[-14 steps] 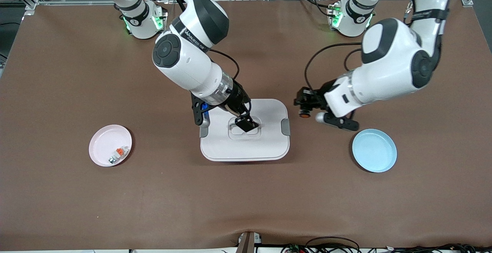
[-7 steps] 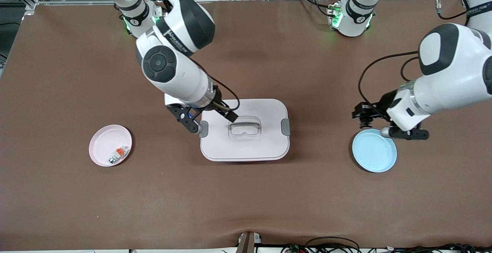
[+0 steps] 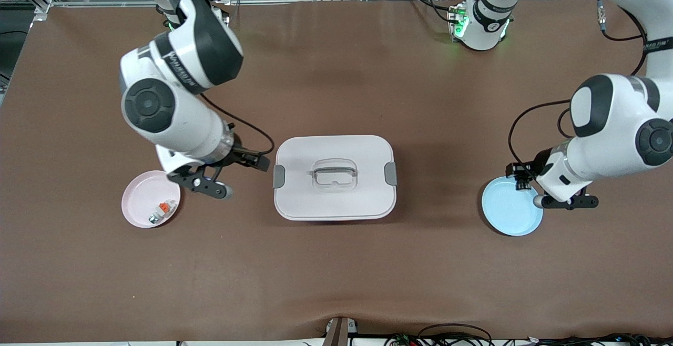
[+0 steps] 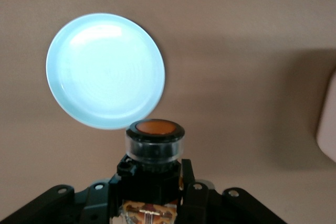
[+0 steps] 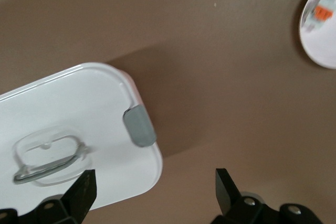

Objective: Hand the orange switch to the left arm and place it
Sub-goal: 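Open the right gripper while the left gripper pulls the switch away, then lower the switch onto the blue plate while the right gripper retracts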

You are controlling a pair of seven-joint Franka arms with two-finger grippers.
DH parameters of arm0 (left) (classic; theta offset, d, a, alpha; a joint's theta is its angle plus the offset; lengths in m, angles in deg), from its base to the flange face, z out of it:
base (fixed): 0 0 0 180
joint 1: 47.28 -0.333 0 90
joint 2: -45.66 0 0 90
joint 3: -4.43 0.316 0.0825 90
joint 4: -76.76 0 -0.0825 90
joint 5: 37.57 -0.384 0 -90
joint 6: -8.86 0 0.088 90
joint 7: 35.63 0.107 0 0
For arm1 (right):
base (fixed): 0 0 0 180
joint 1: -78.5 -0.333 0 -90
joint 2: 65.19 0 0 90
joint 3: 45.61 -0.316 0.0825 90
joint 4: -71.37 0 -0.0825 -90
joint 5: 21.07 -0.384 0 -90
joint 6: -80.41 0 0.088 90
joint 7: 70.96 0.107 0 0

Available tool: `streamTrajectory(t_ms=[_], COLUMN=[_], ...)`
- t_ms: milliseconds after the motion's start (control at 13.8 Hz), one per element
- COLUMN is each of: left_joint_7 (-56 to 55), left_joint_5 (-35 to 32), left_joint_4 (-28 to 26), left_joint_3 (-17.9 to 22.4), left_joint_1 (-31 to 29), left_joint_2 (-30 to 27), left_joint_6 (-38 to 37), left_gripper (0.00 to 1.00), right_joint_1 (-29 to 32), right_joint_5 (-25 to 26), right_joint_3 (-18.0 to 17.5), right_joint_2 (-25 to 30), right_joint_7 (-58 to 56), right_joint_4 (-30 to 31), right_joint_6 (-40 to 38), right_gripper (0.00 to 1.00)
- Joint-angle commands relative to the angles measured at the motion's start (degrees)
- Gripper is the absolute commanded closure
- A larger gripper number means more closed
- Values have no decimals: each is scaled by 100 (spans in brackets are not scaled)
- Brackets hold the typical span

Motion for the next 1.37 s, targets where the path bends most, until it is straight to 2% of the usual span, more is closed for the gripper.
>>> streamTrajectory(t_ms=[0, 217, 578, 939, 1156, 1301], left_joint_7=[-50, -59, -173, -182, -191, -191], left_joint_5=[-125, -545, -1188, -1689, -1699, -1707], left_joint_4=[-374, -357, -339, -322, -313, -313], left_joint_3=[-22, -14, 66, 66, 66, 66], left_joint_1=[-90, -90, -186, -275, -363, -468], left_joint_2=[178, 591, 1013, 1277, 1365, 1453], left_joint_6=[731, 1162, 1549, 1655, 1840, 2024], left_gripper=[100, 100, 100, 100, 100, 100], right_joint_1=[237, 492, 1133, 1714, 1846, 2004], right_joint_5=[307, 343, 519, 642, 721, 721], right_joint_3=[-83, -83, -83, -83, -83, -92], right_joint_2=[237, 491, 1308, 1660, 1810, 2003], right_joint_7=[-657, -1271, -2415, -3224, -3251, -3260], right_joint_4=[274, 581, 1609, 1786, 1830, 2119], right_joint_6=[-22, 13, 356, 444, 452, 680], right_gripper=[0, 0, 0, 0, 0, 0])
